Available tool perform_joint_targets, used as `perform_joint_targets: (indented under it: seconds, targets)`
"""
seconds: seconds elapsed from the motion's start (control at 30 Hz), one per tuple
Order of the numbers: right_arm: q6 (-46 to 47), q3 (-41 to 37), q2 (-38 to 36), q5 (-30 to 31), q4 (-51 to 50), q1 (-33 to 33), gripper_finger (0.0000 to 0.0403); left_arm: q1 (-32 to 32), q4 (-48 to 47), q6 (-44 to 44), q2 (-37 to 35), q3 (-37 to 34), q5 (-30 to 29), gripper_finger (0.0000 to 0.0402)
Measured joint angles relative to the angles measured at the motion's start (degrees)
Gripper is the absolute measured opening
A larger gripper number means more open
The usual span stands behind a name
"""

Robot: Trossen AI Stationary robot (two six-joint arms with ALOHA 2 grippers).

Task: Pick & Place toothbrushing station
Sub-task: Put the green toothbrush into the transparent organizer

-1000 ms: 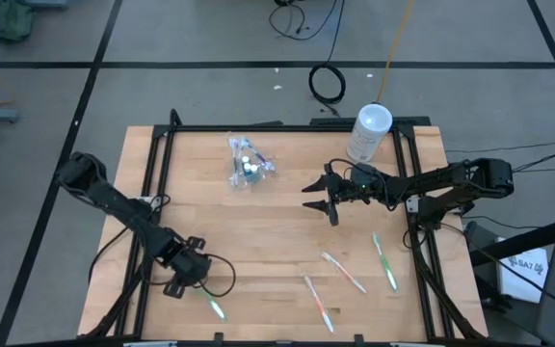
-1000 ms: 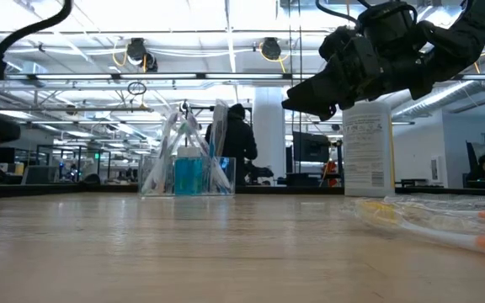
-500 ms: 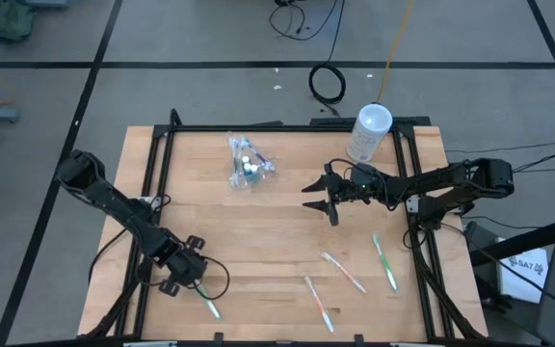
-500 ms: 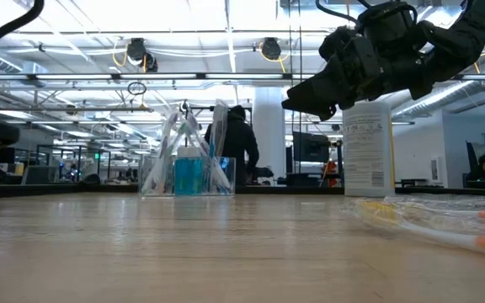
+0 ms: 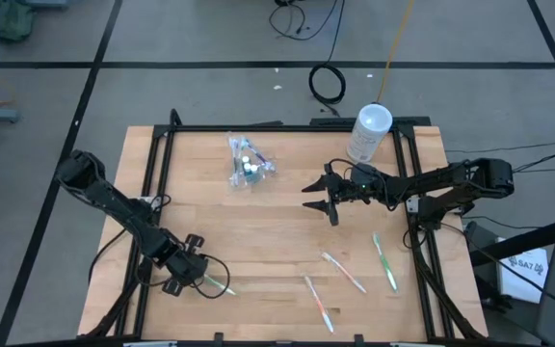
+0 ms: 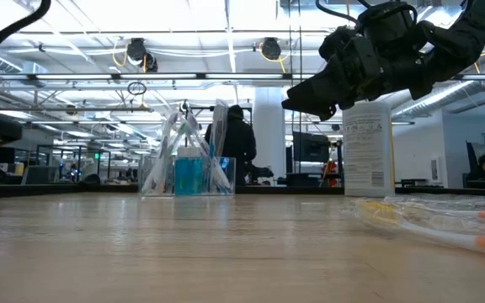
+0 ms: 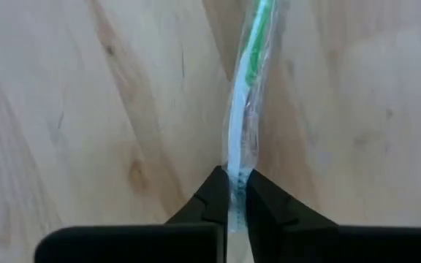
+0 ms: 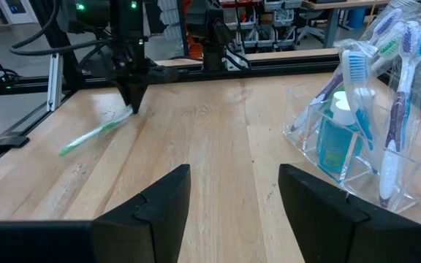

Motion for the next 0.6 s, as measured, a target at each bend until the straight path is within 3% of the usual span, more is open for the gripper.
perform_joint_targets:
  seconds: [0.17, 0.33, 0.6]
  targets:
    - [0.00, 0.00, 0.00, 0.00, 0.02, -0.01, 0.0201, 0.11, 0.68, 0.61, 0.37, 2.85, -3.05, 0.0025]
    - [0.00, 0.00, 0.00, 0.00, 0.03, -0.01, 0.0201, 0.93, 0.66, 2.06, 0.26, 7.99, -11.32, 0.0036]
    - [0.00, -0.02, 0.00, 0.00, 0.03, -0.01, 0.0201, 2.65, -4.80, 17.78, 0.19, 16.05, -28.15, 0.0018]
